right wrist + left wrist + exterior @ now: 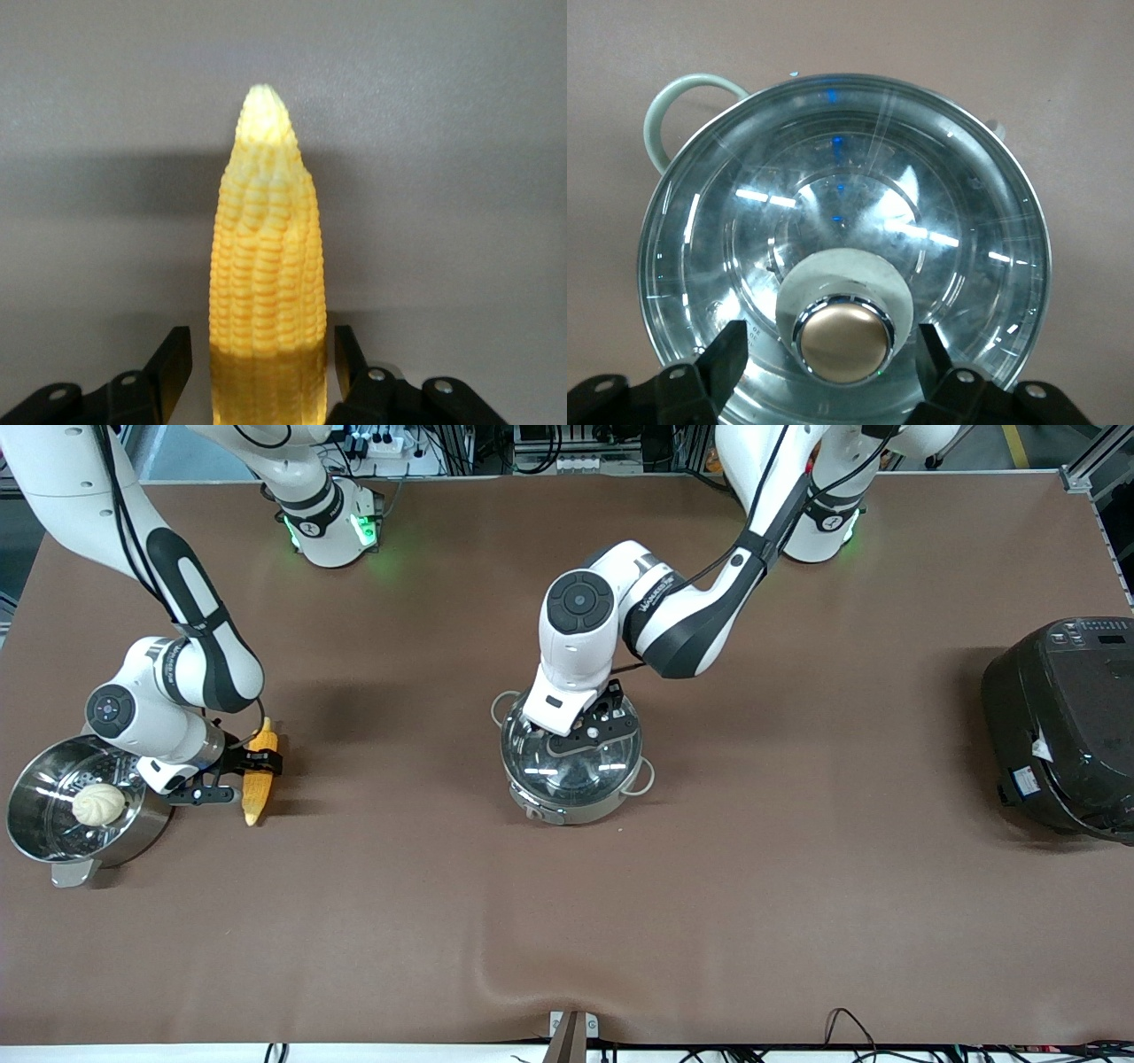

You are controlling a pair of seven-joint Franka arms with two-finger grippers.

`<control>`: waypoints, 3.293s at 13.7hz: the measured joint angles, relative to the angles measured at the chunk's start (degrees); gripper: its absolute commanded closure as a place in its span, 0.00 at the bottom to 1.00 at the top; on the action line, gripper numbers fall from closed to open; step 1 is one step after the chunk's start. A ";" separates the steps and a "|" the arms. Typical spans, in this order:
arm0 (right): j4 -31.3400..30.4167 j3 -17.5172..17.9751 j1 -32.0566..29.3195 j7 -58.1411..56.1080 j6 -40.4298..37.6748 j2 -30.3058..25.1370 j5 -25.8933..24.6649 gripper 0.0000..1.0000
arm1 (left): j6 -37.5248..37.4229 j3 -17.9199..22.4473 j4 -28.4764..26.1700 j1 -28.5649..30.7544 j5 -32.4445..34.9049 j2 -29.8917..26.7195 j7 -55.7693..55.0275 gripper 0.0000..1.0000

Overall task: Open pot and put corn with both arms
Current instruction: 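Lift the corn with the right gripper while the left gripper holds the lid, then lift the lid aside with the left gripper while the right gripper carries corn, then lower the corn into the pot and open the right gripper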

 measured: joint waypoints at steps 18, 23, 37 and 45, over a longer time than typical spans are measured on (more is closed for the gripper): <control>27.03 1.66 12.94 17.78 -46.25 -11.30 11.76 0.92 | 0.60 -0.02 0.46 -0.25 0.40 0.56 2.11 1.00; 28.86 1.71 16.84 26.29 -45.57 -10.31 19.09 0.98 | -4.71 0.12 1.64 0.08 1.26 -3.90 3.11 1.00; 29.55 1.90 41.01 50.10 -18.43 -0.31 25.05 0.92 | -10.42 1.03 -14.26 24.90 4.49 -16.38 37.70 1.00; 29.80 1.82 45.86 55.81 -11.87 4.22 25.05 0.25 | 23.12 0.78 -49.43 36.63 5.10 -24.76 51.05 1.00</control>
